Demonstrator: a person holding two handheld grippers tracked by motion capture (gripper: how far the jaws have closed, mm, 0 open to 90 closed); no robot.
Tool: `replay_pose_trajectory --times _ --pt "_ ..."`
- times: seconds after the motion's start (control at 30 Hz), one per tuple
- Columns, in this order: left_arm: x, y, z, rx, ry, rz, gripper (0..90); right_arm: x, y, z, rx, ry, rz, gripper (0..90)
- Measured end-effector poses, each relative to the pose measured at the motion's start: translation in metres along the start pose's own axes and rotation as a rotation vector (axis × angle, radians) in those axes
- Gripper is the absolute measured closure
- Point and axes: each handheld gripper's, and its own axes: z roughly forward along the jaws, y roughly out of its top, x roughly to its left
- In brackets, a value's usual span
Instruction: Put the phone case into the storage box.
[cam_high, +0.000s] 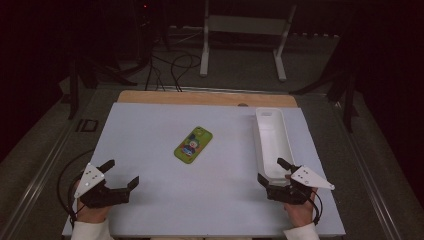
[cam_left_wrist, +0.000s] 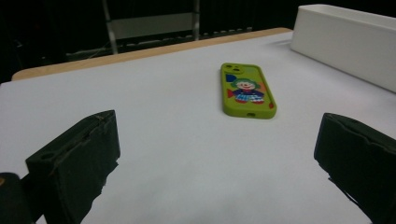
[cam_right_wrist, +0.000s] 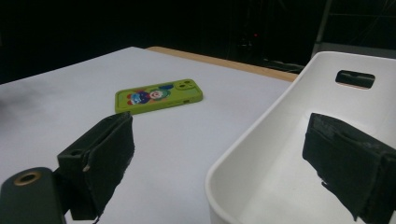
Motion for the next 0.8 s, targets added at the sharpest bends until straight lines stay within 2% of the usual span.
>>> replay_pose_trajectory --times 0.2,0.53,0.8 --pt "-0.001 0.002 0.0 -0.008 0.013 -0.001 0.7 0.001 -0.004 0.0 0.006 0.005 0.008 8.6" --pt "-0.002 0.007 0.003 0.006 0.021 -0.016 0.6 0.0 -0.005 0.0 0.009 0.003 0.013 8.7" --pt "-0.006 0.021 0.012 0.041 0.01 0.0 0.3 -0.001 -0.005 0.0 0.01 0.001 0.02 8.7"
